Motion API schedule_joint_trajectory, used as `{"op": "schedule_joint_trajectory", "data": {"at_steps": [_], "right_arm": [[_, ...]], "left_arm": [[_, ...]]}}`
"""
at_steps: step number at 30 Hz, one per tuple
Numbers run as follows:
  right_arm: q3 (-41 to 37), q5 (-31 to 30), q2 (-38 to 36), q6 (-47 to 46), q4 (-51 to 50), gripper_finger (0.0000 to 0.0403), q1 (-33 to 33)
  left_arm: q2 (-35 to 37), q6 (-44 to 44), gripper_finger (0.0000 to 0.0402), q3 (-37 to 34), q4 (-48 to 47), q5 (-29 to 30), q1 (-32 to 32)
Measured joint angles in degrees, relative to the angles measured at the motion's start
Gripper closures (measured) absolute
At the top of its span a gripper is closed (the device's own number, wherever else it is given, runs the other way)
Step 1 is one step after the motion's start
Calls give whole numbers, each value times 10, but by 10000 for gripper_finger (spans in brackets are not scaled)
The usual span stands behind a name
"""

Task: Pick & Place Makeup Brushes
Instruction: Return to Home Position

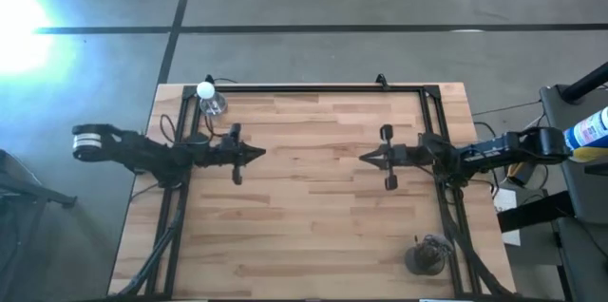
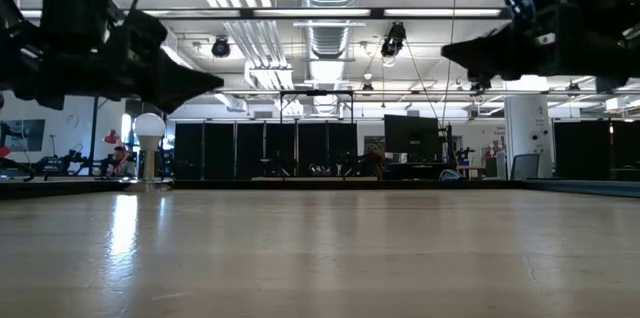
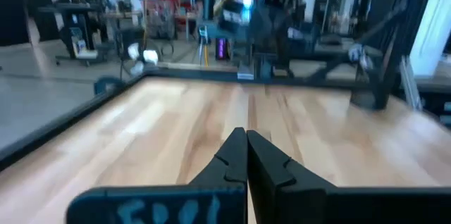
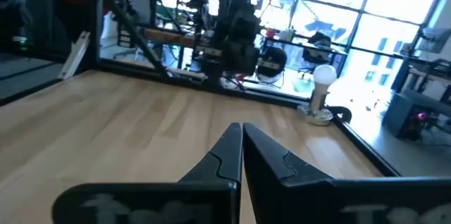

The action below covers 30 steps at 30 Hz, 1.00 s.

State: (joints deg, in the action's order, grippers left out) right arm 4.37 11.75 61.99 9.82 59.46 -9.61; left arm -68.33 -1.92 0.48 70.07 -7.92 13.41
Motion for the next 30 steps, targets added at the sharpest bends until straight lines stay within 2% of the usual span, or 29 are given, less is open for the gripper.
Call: {"op": "schedule_joint_trajectory", "data": {"at_steps": [4, 12, 21, 26, 30], "right_arm": [[-38, -14, -64, -1, -2, 394, -5], [-39, -17, -164, 22, -126, 394, -6], [-39, -21, -206, 24, -144, 394, -6], [-39, -79, -219, 28, -151, 394, -5], [-39, -91, -231, 28, -153, 394, -5]], "left_arm": [[56, -5, 401, 0, -56, 1, 0], [147, 8, 401, 0, -178, 15, 0], [236, 19, 401, 0, -276, 24, 0], [296, 11, 401, -1, -348, 23, 0], [348, 5, 402, -1, -376, 26, 0]]}}
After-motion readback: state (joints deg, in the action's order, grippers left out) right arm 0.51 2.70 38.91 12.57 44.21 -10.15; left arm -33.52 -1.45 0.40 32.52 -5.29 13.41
